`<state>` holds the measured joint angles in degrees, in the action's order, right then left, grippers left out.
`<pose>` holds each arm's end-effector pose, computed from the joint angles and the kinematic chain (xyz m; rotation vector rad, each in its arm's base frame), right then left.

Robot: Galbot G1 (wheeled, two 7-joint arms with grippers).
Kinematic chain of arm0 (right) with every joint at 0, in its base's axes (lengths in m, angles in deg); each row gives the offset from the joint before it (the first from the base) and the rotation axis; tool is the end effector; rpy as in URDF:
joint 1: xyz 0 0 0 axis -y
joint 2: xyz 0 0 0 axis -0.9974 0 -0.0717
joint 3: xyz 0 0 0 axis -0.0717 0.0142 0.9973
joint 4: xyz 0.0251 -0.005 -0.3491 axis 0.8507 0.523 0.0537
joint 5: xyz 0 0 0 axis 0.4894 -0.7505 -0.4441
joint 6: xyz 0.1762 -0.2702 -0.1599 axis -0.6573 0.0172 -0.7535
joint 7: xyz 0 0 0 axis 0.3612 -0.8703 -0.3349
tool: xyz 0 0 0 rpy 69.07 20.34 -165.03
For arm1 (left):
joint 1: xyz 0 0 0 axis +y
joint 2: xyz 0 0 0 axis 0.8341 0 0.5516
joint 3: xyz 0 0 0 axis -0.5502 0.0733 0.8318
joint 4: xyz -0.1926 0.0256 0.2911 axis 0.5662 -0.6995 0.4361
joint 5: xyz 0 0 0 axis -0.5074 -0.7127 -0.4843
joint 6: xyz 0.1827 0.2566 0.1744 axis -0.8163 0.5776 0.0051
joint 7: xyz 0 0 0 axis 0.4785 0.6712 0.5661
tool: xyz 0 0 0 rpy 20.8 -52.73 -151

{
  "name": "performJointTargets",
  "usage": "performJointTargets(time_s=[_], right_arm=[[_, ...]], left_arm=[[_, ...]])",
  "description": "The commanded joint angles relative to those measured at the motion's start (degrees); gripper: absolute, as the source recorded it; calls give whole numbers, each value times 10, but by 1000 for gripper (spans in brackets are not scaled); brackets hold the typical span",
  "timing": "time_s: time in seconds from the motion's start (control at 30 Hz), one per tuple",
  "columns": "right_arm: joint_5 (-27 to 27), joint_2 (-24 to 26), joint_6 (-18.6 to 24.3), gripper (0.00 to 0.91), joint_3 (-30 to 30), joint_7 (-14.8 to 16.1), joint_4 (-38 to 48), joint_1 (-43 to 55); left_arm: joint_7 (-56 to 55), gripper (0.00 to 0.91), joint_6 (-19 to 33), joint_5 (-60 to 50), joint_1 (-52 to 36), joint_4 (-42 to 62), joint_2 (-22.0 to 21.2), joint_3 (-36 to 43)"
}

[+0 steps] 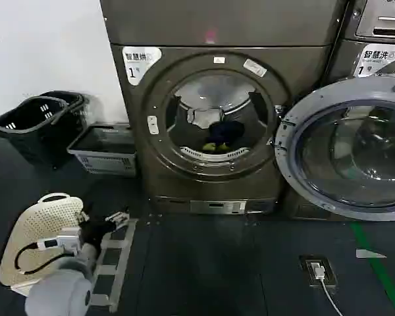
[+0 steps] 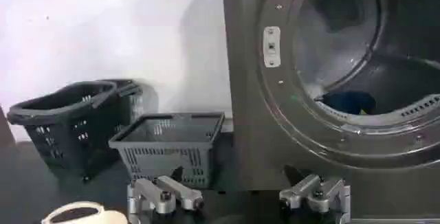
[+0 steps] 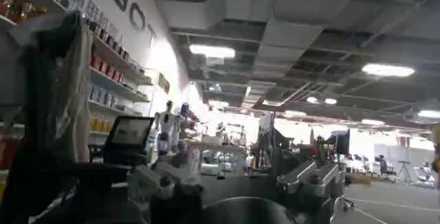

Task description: Grasp the clothes from the dryer.

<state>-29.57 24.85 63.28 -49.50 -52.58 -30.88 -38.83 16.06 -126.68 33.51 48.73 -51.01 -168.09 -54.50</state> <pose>-0.1813 -0.4558 -0.0667 2.0528 2.1646 -0.4468 0.2310 0.0577 -0.1746 0.1411 -2.8567 -0.1499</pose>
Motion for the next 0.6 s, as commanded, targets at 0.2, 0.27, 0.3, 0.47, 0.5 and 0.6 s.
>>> performJointTargets(time_s=[0.2,0.27,0.3,0.47,0.5,0.6], right_arm=[[10,-2,42,907,12,-18,8,1],[14,-3,41,907,12,-21,7,0],[16,-3,41,907,12,-21,7,1],[19,-6,41,907,16,-22,2,2],[19,-6,41,907,17,-23,2,3],[19,-7,41,907,18,-23,2,3]], left_arm=[[1,907,-28,-1,2,-2,1,1],[1,907,-28,-2,3,-2,0,2],[0,907,-28,-2,3,-2,0,3],[0,907,-28,-5,3,-3,-1,3],[0,907,-28,-5,3,-3,-1,3],[0,907,-28,-5,5,-4,-1,3]])
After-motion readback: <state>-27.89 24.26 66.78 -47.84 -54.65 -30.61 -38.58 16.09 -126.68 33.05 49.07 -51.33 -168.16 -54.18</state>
